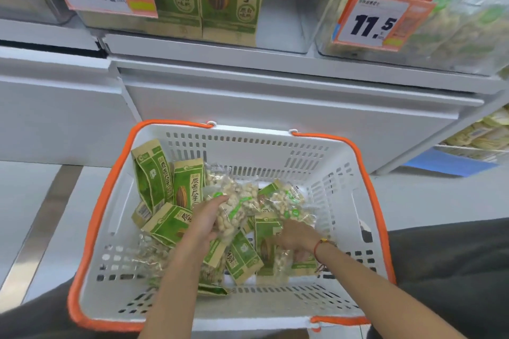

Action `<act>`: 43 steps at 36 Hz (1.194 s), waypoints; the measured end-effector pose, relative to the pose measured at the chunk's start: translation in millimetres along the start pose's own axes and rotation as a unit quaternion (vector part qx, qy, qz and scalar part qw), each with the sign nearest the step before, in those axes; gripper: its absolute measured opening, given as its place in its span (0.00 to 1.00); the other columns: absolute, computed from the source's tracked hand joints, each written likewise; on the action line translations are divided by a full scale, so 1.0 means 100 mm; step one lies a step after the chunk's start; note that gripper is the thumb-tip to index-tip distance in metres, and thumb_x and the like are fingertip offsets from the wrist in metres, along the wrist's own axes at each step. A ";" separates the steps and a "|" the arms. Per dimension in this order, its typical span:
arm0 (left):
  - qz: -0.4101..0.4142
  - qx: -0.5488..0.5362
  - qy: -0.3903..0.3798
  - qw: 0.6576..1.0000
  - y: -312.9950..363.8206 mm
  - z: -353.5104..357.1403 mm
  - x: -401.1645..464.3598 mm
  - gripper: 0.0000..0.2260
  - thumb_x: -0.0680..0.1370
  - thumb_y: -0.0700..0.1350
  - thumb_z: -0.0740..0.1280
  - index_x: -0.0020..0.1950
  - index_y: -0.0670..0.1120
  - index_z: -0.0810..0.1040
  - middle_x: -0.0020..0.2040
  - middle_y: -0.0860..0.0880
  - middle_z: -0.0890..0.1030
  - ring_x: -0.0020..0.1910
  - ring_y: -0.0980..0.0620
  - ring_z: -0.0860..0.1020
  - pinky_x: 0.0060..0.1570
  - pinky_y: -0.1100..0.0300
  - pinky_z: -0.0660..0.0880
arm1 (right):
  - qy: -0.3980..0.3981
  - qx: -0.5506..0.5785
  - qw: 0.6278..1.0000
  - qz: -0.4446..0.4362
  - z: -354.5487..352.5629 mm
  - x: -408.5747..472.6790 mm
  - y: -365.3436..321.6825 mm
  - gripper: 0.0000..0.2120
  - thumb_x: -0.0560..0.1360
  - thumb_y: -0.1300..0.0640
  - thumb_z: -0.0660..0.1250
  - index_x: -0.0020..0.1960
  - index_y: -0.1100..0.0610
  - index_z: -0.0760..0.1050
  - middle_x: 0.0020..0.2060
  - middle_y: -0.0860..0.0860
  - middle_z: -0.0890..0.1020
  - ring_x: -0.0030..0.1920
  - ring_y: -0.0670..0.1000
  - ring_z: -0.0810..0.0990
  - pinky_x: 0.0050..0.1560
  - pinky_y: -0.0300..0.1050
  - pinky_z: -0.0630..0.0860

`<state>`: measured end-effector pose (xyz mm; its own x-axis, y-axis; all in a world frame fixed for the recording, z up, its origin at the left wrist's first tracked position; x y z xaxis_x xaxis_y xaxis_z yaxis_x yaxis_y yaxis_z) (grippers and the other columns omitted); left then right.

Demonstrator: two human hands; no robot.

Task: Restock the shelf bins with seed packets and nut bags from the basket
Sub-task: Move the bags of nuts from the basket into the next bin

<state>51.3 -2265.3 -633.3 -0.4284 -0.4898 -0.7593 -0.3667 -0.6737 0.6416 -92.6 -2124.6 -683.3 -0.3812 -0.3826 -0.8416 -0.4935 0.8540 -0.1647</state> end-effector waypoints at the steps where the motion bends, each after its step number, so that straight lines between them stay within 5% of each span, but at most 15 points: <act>1: -0.003 0.009 -0.009 1.000 0.01 0.04 -0.01 0.15 0.79 0.47 0.64 0.64 0.46 0.70 0.38 0.47 0.73 0.35 0.51 0.73 0.37 0.57 0.72 | 0.036 -0.024 0.999 -0.002 -0.01 -0.01 0.03 0.21 0.76 0.50 0.64 0.68 0.50 0.67 0.41 0.53 0.81 0.29 0.48 0.76 0.40 0.43 0.81; 3: 0.006 0.024 -0.024 0.999 0.06 0.14 -0.06 0.14 0.79 0.46 0.64 0.64 0.45 0.70 0.35 0.47 0.71 0.34 0.50 0.72 0.37 0.57 0.72 | 0.063 -0.054 0.997 0.002 -0.05 -0.13 0.07 0.02 0.75 0.60 0.64 0.46 0.55 0.73 0.33 0.48 0.74 0.29 0.45 0.71 0.39 0.39 0.80; 4: 0.014 0.032 -0.032 0.999 0.10 0.20 -0.09 0.12 0.79 0.45 0.64 0.62 0.45 0.71 0.36 0.46 0.73 0.35 0.50 0.74 0.38 0.57 0.73 | 0.072 -0.040 0.997 0.004 -0.12 -0.21 0.09 0.05 0.74 0.62 0.64 0.41 0.55 0.69 0.33 0.47 0.72 0.30 0.44 0.70 0.35 0.36 0.76; 7: 0.035 0.065 -0.048 0.996 0.23 0.35 -0.16 0.14 0.78 0.45 0.65 0.60 0.39 0.73 0.44 0.42 0.75 0.40 0.47 0.77 0.42 0.57 0.78 | 0.087 0.028 0.995 -0.032 -0.50 -0.46 0.08 0.16 0.74 0.59 0.68 0.58 0.59 0.67 0.38 0.47 0.71 0.34 0.44 0.70 0.30 0.34 0.66; 9: 0.057 0.073 -0.055 0.994 0.35 0.45 -0.24 0.10 0.78 0.44 0.65 0.56 0.40 0.76 0.39 0.43 0.75 0.38 0.49 0.77 0.34 0.62 0.78 | 0.117 0.050 0.990 -0.053 -0.87 -0.66 0.08 0.26 0.73 0.54 0.70 0.65 0.59 0.63 0.43 0.49 0.74 0.38 0.49 0.74 0.34 0.38 0.72; 11: 0.086 0.060 -0.051 0.993 0.48 0.55 -0.35 0.07 0.78 0.42 0.65 0.54 0.42 0.77 0.39 0.43 0.76 0.37 0.50 0.78 0.30 0.64 0.77 | 0.159 0.062 0.983 -0.073 -1.24 -0.87 0.09 0.28 0.72 0.52 0.71 0.66 0.57 0.63 0.44 0.52 0.77 0.38 0.51 0.77 0.41 0.45 0.77; 15: 0.166 0.045 -0.059 0.983 0.81 0.84 -0.62 0.13 0.77 0.44 0.66 0.59 0.39 0.76 0.46 0.46 0.78 0.45 0.51 0.79 0.45 0.59 0.78 | 0.256 0.013 0.960 -0.112 -1.99 -1.38 0.09 0.25 0.74 0.51 0.68 0.67 0.54 0.64 0.42 0.51 0.77 0.42 0.52 0.76 0.47 0.47 0.75; 20: 0.239 -0.010 -0.079 0.968 1.30 1.37 -1.10 0.14 0.77 0.44 0.65 0.62 0.45 0.72 0.53 0.53 0.75 0.50 0.53 0.79 0.37 0.65 0.78 | 0.356 -0.023 0.922 -0.153 -2.70 -2.14 0.15 0.25 0.75 0.52 0.66 0.70 0.52 0.62 0.52 0.53 0.78 0.53 0.56 0.76 0.51 0.48 0.73; 23: 0.253 -0.072 -0.108 0.959 1.64 1.75 -1.41 0.12 0.78 0.38 0.63 0.62 0.43 0.72 0.44 0.53 0.74 0.41 0.55 0.77 0.37 0.61 0.79 | 0.448 -0.021 0.875 -0.183 -2.96 -2.59 0.32 0.23 0.76 0.52 0.65 0.69 0.50 0.62 0.52 0.55 0.80 0.53 0.56 0.78 0.50 0.50 0.74; 25: 0.279 -0.074 -0.126 0.949 1.85 2.00 -1.60 0.14 0.78 0.38 0.61 0.64 0.42 0.71 0.49 0.50 0.77 0.43 0.55 0.77 0.41 0.58 0.80 | 0.514 0.010 0.832 -0.208 -3.08 -2.85 0.46 0.23 0.76 0.52 0.66 0.69 0.49 0.63 0.49 0.55 0.81 0.51 0.56 0.79 0.49 0.51 0.75; 30: 0.352 -0.104 -0.168 0.915 2.32 2.55 -1.95 0.06 0.80 0.41 0.58 0.49 0.45 0.74 0.49 0.48 0.78 0.44 0.53 0.78 0.35 0.57 0.81 | 0.671 0.132 0.671 -0.288 -3.32 -3.30 0.92 0.20 0.76 0.51 0.67 0.66 0.47 0.66 0.46 0.48 0.79 0.43 0.51 0.79 0.45 0.52 0.78; 35: 0.409 -0.056 -0.192 0.890 2.74 3.17 -2.16 0.07 0.81 0.41 0.58 0.57 0.42 0.71 0.49 0.47 0.76 0.45 0.53 0.78 0.41 0.59 0.81 | 0.771 0.219 0.529 -0.278 -3.54 -3.46 1.36 0.22 0.75 0.52 0.69 0.67 0.49 0.66 0.51 0.53 0.80 0.54 0.55 0.81 0.47 0.48 0.77; 40: 0.409 -0.036 -0.186 0.893 3.07 3.68 -1.96 0.08 0.80 0.40 0.58 0.59 0.43 0.68 0.54 0.45 0.75 0.56 0.45 0.79 0.44 0.63 0.80 | 0.817 0.246 0.465 -0.235 -3.76 -3.36 1.59 0.22 0.75 0.53 0.69 0.66 0.53 0.68 0.49 0.59 0.82 0.51 0.54 0.81 0.49 0.58 0.79; 43: 0.386 -0.011 -0.192 0.902 3.22 3.93 -1.76 0.13 0.80 0.40 0.60 0.64 0.40 0.68 0.57 0.40 0.78 0.50 0.46 0.80 0.46 0.58 0.80 | 0.826 0.254 0.450 -0.225 -3.87 -3.28 1.67 0.20 0.75 0.53 0.69 0.65 0.54 0.69 0.48 0.58 0.82 0.48 0.55 0.81 0.47 0.55 0.79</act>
<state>-315.9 -2178.6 -250.0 -0.8045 -0.5939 0.0102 0.1792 -0.2264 0.9574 -352.7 -1992.9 -236.2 -0.6006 0.0608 0.7973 -0.7287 0.3688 -0.5770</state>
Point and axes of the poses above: each hand's wrist, its own x-axis towards the middle knuckle, its own z-axis out of the palm, y = z × x, the point moved 6 cm from there along x, towards the middle knuckle
